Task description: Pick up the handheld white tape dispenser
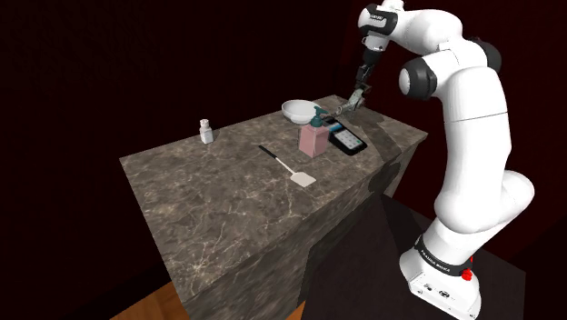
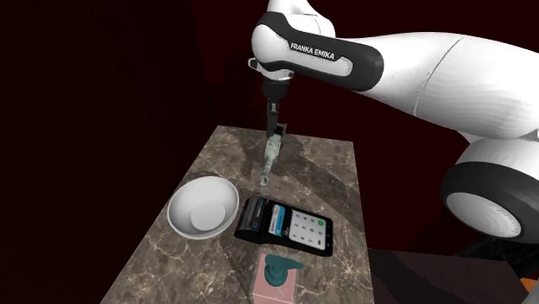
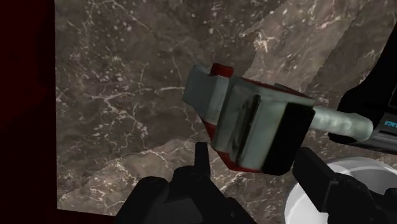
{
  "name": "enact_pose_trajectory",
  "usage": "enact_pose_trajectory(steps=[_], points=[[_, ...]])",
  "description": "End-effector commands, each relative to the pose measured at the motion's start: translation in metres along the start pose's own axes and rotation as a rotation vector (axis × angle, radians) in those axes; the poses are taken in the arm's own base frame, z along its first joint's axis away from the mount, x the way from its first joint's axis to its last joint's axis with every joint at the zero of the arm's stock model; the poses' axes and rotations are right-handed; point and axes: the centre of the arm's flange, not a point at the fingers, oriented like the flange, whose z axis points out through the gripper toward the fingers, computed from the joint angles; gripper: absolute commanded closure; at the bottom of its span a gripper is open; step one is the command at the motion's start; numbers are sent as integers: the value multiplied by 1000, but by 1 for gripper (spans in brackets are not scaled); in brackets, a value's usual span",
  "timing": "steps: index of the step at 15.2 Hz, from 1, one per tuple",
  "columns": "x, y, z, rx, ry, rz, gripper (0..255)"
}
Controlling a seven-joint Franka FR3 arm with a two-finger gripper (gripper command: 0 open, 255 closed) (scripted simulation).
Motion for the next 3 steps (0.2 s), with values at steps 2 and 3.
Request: enact_pose_trajectory(steps=[2, 3], points=[[2, 0, -12, 0, 0, 0, 255], [2, 0, -12, 0, 0, 0, 255]])
